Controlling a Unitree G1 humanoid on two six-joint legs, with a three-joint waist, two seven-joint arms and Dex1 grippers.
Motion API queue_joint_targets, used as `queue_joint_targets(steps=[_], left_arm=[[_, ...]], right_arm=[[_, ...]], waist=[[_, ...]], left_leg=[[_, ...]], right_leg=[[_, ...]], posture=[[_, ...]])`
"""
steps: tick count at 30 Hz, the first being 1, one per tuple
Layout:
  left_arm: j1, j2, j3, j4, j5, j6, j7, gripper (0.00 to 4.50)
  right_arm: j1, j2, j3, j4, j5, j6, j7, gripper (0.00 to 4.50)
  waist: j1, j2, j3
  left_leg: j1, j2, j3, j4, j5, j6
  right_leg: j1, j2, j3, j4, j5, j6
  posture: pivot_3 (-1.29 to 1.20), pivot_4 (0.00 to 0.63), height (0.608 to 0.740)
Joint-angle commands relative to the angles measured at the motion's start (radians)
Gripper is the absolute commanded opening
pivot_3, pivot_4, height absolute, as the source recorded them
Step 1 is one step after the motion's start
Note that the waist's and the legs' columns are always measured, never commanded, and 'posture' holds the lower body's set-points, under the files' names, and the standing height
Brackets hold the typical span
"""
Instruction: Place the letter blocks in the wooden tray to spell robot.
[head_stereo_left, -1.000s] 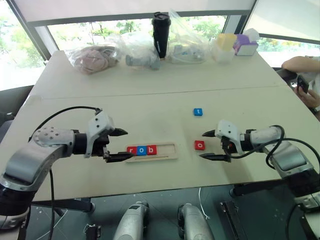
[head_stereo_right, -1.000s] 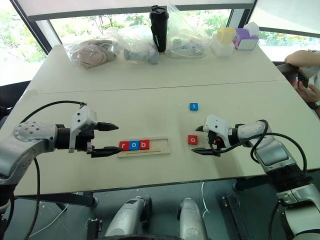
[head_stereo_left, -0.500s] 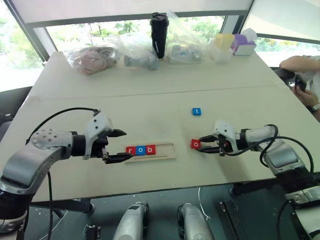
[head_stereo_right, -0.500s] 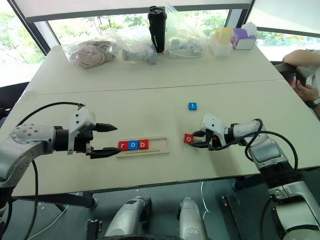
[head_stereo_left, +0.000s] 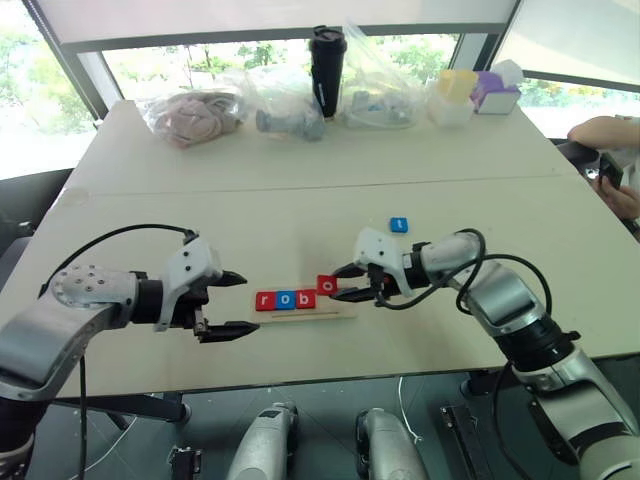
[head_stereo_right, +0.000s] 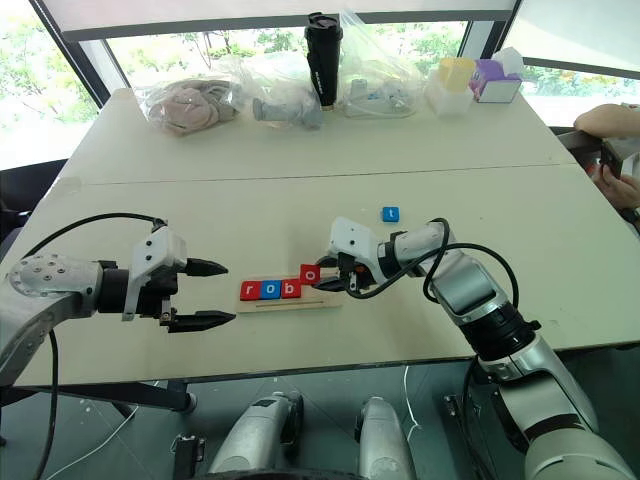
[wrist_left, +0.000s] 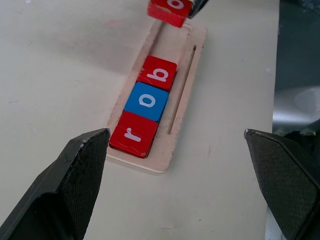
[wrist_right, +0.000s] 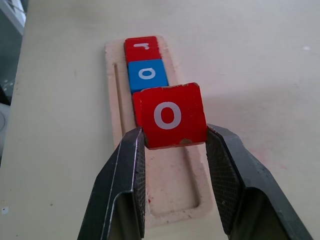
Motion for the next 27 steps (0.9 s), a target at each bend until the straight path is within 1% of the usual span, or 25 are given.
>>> queue_joint_targets(steps=[1,11,27], left_arm=[[0.013,0.000,0.010,-0.046,0.010,-0.011,0.017,4.50],[0.020,-0.007,0.011,-0.061,-0.001,-0.008,0.034,4.50],[0.005,-0.016,0.006,-0.047,0.003,-0.006,0.039,4.50]], right_arm=[[-0.022,0.008,0.012,0.002,-0.024,-0.028,0.010,1.16],[-0.033,0.030,0.047,0.078,-0.100,-0.092,0.012,1.16],[-0.043,0.044,0.047,0.111,-0.138,-0.118,0.039,1.16]], waist=[[0.000,0.000,0.000],[0.000,0.000,0.000],[0.000,0.000,0.000]], left_leg=[[0.000,0.000,0.000,0.000,0.000,0.000],[0.000,0.000,0.000,0.000,0.000,0.000],[0.000,0.000,0.000,0.000,0.001,0.001]], right_leg=[[0.000,0.000,0.000,0.000,0.000,0.000],[0.000,0.001,0.000,0.001,0.000,0.000],[0.000,0.002,0.000,0.002,0.000,0.000]], posture=[[0.00,0.150,0.740],[0.00,0.150,0.740],[0.00,0.150,0.740]])
